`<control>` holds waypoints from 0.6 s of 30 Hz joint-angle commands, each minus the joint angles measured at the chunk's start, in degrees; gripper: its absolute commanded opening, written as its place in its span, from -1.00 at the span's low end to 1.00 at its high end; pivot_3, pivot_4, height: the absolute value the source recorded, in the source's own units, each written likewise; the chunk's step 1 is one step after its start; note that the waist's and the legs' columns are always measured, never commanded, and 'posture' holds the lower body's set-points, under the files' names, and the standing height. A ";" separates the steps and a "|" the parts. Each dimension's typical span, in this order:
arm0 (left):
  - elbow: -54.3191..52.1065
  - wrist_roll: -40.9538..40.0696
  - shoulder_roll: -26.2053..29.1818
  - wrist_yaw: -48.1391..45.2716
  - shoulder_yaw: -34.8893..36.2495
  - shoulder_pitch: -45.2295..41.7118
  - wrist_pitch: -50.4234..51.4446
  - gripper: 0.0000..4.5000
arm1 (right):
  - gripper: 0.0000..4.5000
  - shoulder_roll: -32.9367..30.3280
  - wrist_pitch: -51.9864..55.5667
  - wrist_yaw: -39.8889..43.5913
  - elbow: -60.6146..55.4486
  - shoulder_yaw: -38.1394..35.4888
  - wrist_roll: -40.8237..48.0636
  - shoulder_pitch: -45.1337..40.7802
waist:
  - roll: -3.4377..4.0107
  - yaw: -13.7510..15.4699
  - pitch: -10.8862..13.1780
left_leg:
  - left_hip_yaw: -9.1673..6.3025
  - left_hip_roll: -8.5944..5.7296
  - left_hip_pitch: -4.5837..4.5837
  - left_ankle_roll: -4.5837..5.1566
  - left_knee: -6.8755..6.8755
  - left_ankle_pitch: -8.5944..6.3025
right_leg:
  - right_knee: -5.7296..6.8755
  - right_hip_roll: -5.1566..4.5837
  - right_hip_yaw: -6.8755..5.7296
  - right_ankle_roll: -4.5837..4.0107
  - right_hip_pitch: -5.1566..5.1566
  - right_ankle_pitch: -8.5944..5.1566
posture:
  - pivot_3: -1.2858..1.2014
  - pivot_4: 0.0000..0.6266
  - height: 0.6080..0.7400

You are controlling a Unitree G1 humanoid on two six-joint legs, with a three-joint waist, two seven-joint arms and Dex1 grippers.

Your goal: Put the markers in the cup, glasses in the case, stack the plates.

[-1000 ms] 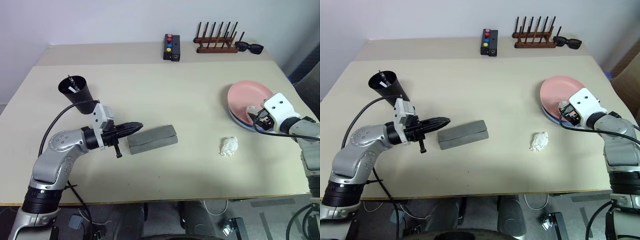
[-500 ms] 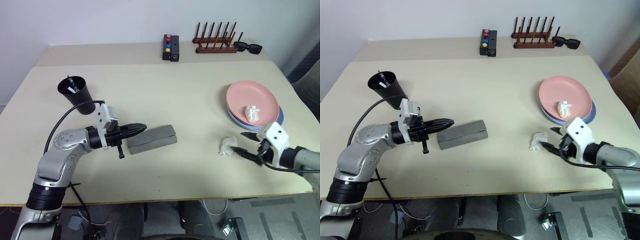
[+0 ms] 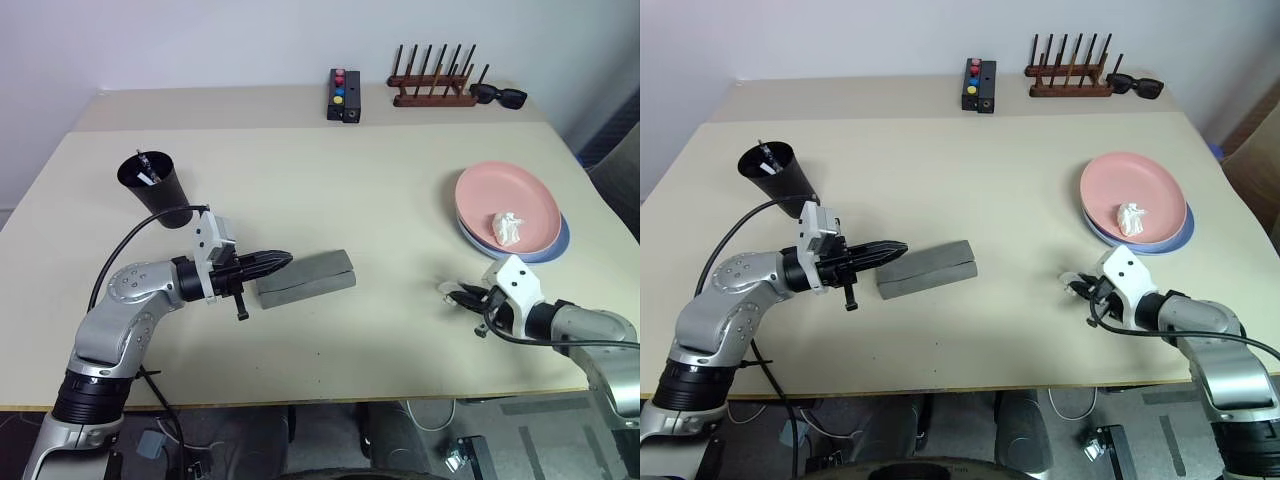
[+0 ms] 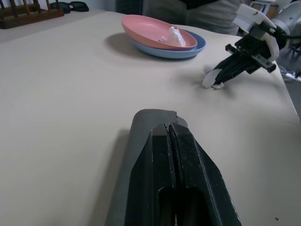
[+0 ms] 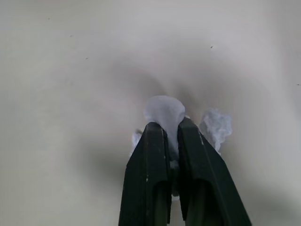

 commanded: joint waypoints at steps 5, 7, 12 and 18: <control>-0.69 -0.28 -0.33 0.46 1.16 -0.94 -1.51 -1.00 | -0.99 1.20 -5.91 -10.69 10.62 -6.49 -2.91 -14.89 | 0.00 0.13 0.00 | -0.01 0.01 0.00 0.00 0.00 0.00 | 0.00 0.00 -0.02 -0.01 0.01 0.01 | 0.03 -0.52 0.98; -0.75 -0.43 -0.50 0.70 1.27 -0.99 -1.46 -1.00 | -0.99 1.17 -7.22 -13.84 16.50 -4.72 -6.21 -18.60 | -0.01 0.18 0.00 | -0.01 -0.01 -0.01 0.00 -0.01 0.00 | -0.01 0.00 -0.01 -0.01 0.01 0.01 | 0.03 -0.52 0.98; -1.29 -0.35 -0.46 1.08 1.56 -0.34 -1.60 -1.00 | -0.99 2.20 -11.43 -17.14 28.98 0.06 -11.91 -24.53 | 0.00 0.07 0.00 | -0.03 -0.02 -0.02 0.00 -0.08 0.00 | -0.03 0.00 -0.02 -0.01 -0.02 0.00 | 0.03 -0.52 0.98; -2.97 -0.71 0.14 1.92 2.83 1.91 -1.48 -1.00 | -0.11 2.04 -13.66 -15.56 33.25 1.42 -12.29 -26.46 | 0.04 -0.19 0.02 | -0.01 -0.02 -0.01 0.00 -0.07 0.00 | 0.00 0.00 -0.01 -0.01 -0.02 0.01 | 0.03 -0.52 0.98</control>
